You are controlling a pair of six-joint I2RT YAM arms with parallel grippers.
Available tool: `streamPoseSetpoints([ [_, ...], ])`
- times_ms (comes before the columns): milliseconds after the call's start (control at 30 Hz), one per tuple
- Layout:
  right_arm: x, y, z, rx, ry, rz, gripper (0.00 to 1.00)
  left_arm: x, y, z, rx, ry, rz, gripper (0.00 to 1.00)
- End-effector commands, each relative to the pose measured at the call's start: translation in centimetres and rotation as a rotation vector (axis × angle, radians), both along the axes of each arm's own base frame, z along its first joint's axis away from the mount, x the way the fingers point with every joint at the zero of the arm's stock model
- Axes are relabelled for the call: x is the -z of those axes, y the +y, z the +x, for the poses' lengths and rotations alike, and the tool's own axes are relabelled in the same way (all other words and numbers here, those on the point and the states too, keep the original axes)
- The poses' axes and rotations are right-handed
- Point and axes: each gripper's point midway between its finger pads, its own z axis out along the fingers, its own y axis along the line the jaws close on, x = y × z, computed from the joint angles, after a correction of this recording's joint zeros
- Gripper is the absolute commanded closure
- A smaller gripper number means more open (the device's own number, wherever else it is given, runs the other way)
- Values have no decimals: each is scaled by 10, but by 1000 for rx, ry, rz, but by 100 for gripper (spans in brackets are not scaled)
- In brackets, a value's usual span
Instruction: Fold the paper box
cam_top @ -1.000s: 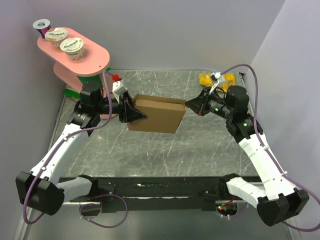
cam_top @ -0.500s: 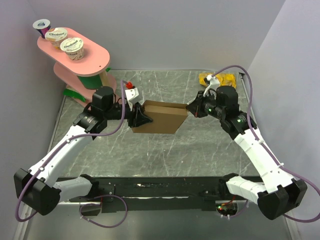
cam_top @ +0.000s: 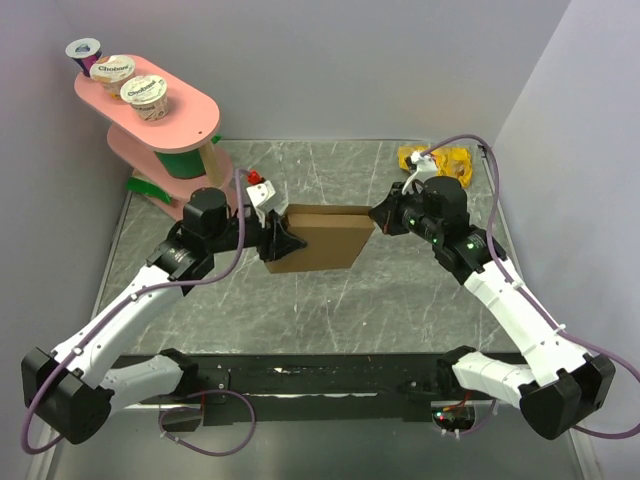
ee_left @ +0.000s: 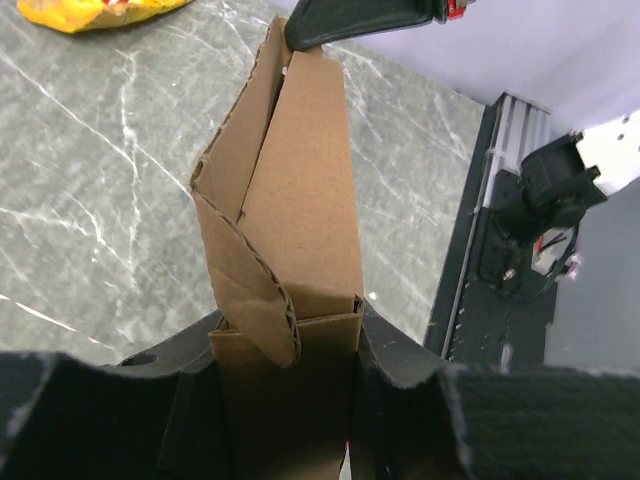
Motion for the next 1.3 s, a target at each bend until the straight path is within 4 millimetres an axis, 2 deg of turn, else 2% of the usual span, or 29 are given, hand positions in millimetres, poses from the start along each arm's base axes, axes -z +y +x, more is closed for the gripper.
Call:
streamPoseSetpoints([
  [0,-41,41,-30,-179,-64,178,100,-17,-3,21,-111,2,-96,99],
  [133,-39,41,-33,-181,-61,181,100,-19,2,23,-129,40,-141,99],
  [167,-39,40,-33,-180,-63,181,100,-14,4,24,-138,62,-145,99],
  [233,-37,39,-33,-177,-62,177,100,-19,14,28,-160,83,-199,99],
  [300,-36,38,-35,-178,-62,175,100,-14,24,33,-197,100,-215,99],
  [600,-30,42,-41,-203,-51,193,100,-9,37,43,-238,205,-303,99],
  [900,-25,48,-42,-198,-36,224,100,-22,36,49,-250,211,-367,99],
  [1000,-29,49,-39,-190,-43,228,100,-14,29,43,-188,201,-322,99],
  [1133,-38,48,-36,-183,-64,215,100,12,28,46,-223,178,-171,99],
  [1233,-42,51,-38,-194,-70,241,100,13,30,47,-257,175,-189,99],
  [1267,-37,52,-39,-203,-60,244,100,7,28,43,-227,158,-207,99],
])
